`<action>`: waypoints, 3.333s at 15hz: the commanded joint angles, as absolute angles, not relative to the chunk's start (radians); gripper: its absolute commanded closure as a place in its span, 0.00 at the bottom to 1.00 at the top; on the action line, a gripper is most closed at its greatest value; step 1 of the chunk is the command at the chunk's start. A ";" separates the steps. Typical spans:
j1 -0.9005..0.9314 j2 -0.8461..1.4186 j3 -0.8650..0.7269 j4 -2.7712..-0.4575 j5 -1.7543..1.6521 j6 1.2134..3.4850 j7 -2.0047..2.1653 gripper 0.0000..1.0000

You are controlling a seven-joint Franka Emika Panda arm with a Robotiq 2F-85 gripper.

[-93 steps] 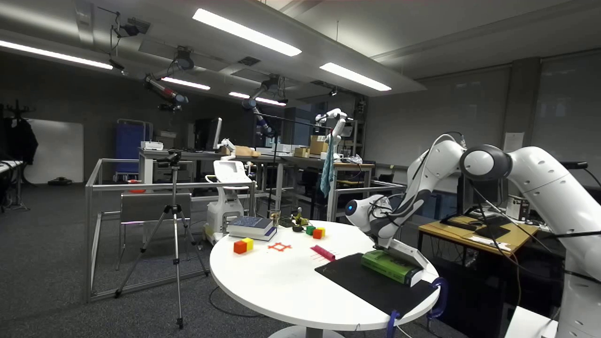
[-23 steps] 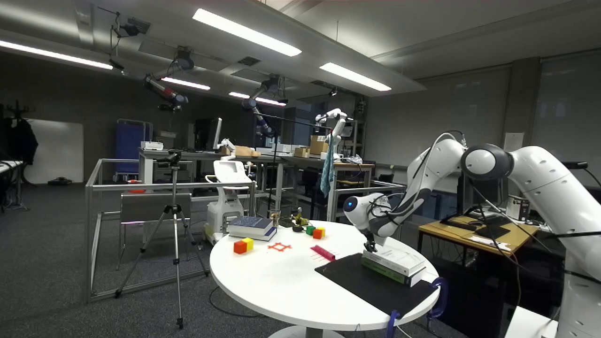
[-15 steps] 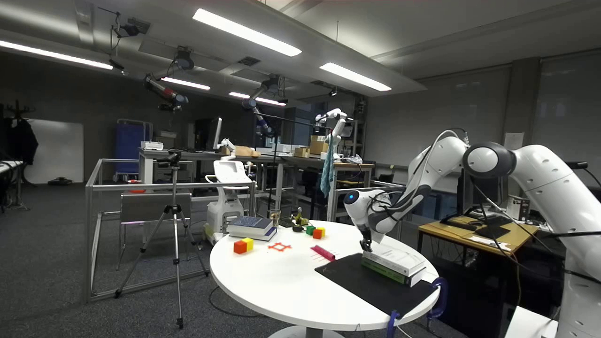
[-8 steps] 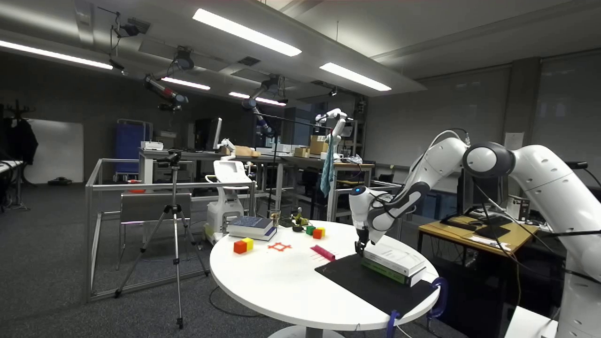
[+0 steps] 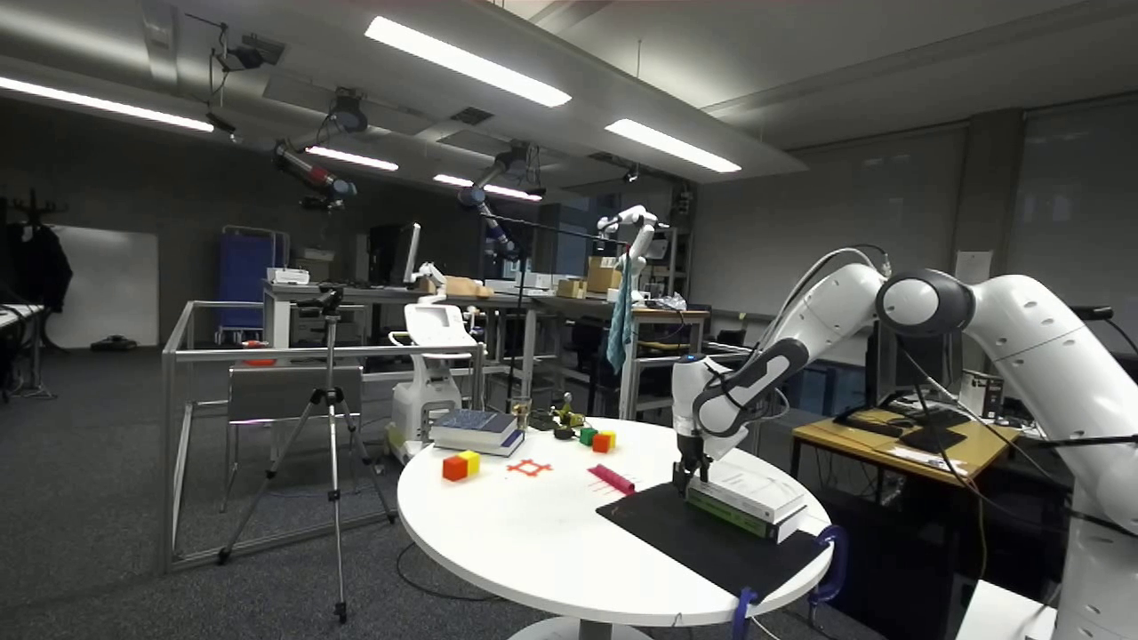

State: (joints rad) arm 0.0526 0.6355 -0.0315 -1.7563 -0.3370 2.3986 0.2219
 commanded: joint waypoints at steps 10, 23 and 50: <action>0.027 0.549 -0.021 -1.939 -0.194 2.509 0.054 0.00; -0.027 0.509 -0.018 -2.003 -0.141 2.533 -0.045 0.00; -0.011 0.376 -0.036 -2.084 -0.169 2.533 -0.015 0.00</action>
State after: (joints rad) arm -0.0244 0.4791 -0.0283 -2.0028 -0.1685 2.4966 -0.0165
